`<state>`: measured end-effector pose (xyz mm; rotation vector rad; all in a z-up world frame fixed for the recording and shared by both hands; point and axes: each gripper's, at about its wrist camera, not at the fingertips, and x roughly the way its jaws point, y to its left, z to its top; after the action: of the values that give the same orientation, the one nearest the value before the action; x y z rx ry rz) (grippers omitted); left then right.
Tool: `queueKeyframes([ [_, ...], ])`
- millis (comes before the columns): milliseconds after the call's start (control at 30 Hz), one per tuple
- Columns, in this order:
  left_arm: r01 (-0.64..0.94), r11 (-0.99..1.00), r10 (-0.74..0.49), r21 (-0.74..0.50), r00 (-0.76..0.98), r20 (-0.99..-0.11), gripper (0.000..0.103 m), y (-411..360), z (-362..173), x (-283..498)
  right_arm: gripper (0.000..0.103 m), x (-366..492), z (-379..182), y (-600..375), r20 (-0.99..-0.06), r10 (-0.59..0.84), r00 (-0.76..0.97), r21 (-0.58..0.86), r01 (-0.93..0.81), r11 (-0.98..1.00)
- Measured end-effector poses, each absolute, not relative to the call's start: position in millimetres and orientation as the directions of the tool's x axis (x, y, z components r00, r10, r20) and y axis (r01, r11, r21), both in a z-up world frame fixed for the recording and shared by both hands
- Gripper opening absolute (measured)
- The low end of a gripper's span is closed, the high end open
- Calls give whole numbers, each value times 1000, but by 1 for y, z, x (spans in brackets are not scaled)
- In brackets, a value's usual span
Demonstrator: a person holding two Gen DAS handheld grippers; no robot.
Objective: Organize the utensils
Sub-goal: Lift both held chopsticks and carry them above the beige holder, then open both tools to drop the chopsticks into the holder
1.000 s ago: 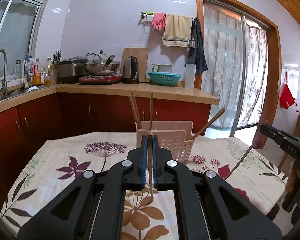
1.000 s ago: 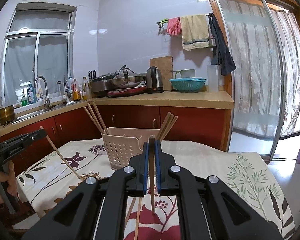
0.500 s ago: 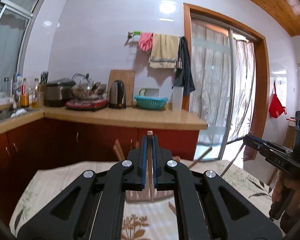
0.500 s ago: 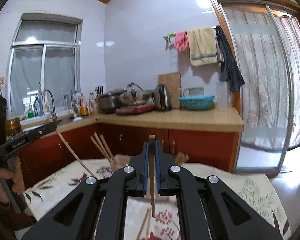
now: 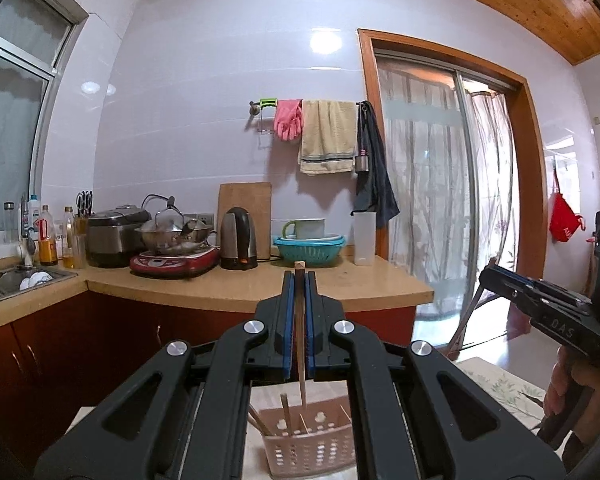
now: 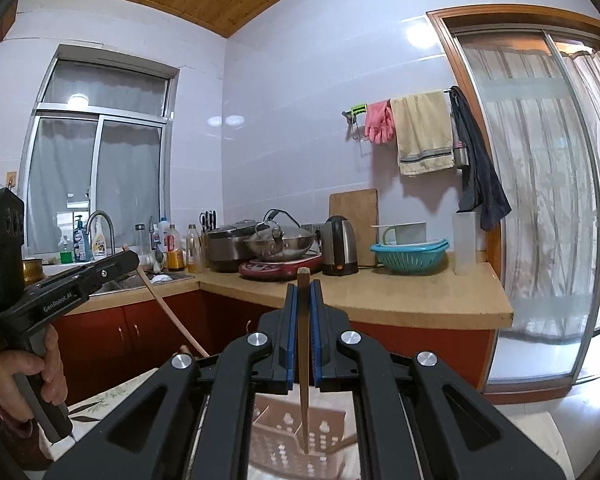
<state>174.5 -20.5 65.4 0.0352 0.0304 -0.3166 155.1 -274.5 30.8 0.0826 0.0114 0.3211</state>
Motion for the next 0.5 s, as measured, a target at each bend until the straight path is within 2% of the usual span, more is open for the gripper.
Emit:
queueKeyframes([
  [300, 277, 960, -272, 30, 956, -106, 5, -27, 37, 211, 7, 198, 13, -268, -11, 308, 951, 90, -306, 948],
  [500, 270, 963, -263, 12, 949, -174, 5, -26, 12, 229, 7, 221, -13, -264, -71, 315, 947, 106, -307, 946],
])
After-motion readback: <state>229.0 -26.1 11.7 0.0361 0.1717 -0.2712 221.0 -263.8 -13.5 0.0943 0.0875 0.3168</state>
